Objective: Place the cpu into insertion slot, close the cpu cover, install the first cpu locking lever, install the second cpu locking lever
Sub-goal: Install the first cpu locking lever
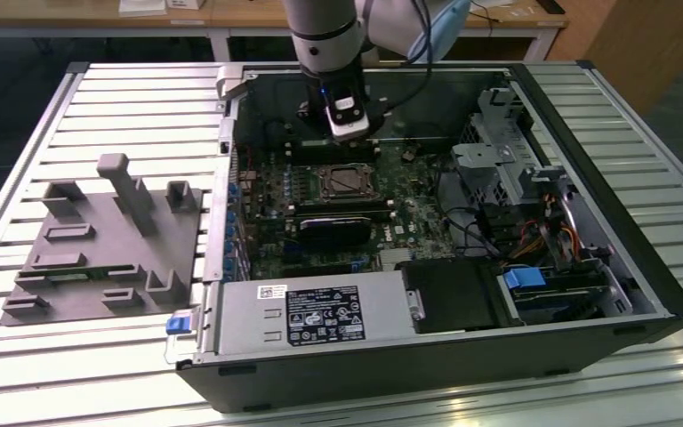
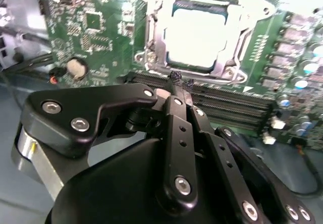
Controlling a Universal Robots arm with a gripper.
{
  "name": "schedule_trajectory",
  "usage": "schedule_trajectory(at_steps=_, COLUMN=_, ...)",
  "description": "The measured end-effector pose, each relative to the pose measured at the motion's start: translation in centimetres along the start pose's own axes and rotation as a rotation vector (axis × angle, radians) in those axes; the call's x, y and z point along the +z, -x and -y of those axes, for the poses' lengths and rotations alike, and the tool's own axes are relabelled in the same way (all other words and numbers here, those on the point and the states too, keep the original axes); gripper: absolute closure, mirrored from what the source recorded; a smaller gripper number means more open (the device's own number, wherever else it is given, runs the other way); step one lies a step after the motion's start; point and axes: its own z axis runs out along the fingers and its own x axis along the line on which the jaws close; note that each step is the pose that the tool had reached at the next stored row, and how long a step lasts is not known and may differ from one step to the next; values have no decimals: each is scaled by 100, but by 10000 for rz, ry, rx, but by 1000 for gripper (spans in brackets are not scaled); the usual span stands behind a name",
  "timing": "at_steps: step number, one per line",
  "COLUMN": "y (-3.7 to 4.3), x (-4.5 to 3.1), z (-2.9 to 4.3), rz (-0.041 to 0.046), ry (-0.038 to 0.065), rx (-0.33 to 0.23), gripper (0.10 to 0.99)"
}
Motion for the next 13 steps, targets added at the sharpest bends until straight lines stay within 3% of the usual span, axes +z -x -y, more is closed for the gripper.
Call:
schedule_trajectory(at_steps=2, y=7, x=2, z=-3, rz=-161, ry=-194, rx=-4, gripper=984)
schedule_trajectory(at_steps=8, y=29, x=11, z=-10, rz=-916, ry=-605, rx=64, gripper=984)
schedule_trajectory(at_steps=9, y=31, x=13, z=-10, rz=-1001, ry=-644, rx=72, gripper=984)
schedule_trajectory(at_steps=13, y=31, x=12, z=-9, rz=-1028, ry=-659, rx=74, gripper=984)
